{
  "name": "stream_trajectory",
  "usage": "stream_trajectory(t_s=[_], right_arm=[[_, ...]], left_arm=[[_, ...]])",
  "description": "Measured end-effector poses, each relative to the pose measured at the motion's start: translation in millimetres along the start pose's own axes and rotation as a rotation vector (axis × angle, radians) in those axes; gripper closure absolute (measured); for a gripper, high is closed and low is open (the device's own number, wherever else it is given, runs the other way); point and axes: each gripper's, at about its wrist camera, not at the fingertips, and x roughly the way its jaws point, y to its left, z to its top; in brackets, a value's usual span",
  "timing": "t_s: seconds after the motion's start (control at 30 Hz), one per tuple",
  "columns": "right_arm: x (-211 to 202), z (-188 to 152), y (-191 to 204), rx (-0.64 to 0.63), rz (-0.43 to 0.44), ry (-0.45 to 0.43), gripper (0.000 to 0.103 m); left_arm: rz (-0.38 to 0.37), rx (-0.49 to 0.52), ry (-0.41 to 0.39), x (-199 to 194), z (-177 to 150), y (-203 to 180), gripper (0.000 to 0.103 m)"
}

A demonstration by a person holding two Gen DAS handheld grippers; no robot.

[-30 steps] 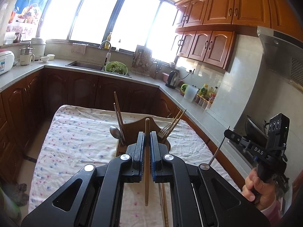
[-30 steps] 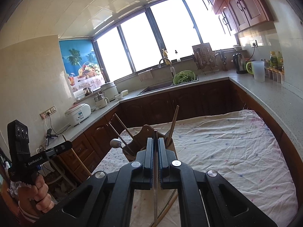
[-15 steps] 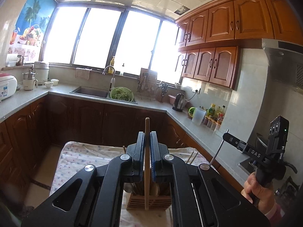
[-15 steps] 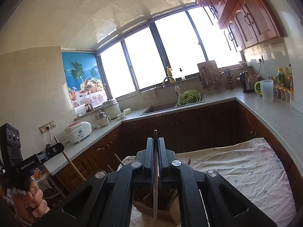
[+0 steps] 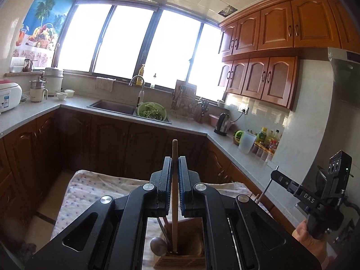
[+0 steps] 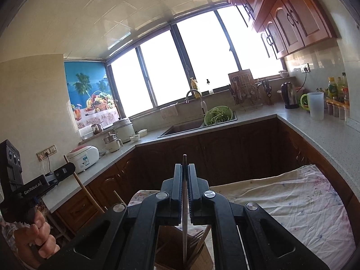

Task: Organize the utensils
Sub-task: 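Lower both chopsticks into the holder and open both tools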

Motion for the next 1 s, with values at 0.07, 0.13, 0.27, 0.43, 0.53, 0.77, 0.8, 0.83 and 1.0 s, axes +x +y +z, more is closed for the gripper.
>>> stream_trajectory(t_s=[0.07, 0.13, 0.27, 0.43, 0.53, 0.77, 0.8, 0.83, 1.0], right_arm=[[4, -9, 0, -0.009, -0.008, 0.004, 0.099], [6, -17, 1, -0.018, -0.013, 0.008, 0.099], [12, -33, -3, 0.006, -0.016, 0.033, 0.099], [18, -53, -11, 0.036, -0.030, 0.072, 0.099], [20, -62, -16, 0.048, -0.041, 0.089, 0.099], [19, -62, -14, 0.049, -0.047, 0.101, 0.099], [19, -62, -14, 0.048, -0.047, 0.102, 0.099], [19, -62, -14, 0.048, -0.046, 0.104, 0.099], [21, -61, -13, 0.053, -0.046, 0.112, 0.098]], left_arm=[[0.005, -0.008, 0.012, 9, -9, 0, 0.098], [0.010, -0.012, 0.032, 16, -19, 0, 0.098], [0.013, -0.016, 0.075, 28, -40, 0, 0.098], [0.018, -0.029, 0.129, 38, -63, 3, 0.098], [0.024, -0.025, 0.123, 36, -68, 4, 0.098], [0.025, -0.023, 0.130, 37, -67, 3, 0.098], [0.026, -0.023, 0.130, 37, -67, 4, 0.098], [0.027, -0.023, 0.130, 37, -67, 3, 0.098], [0.033, -0.031, 0.138, 39, -67, 5, 0.098]])
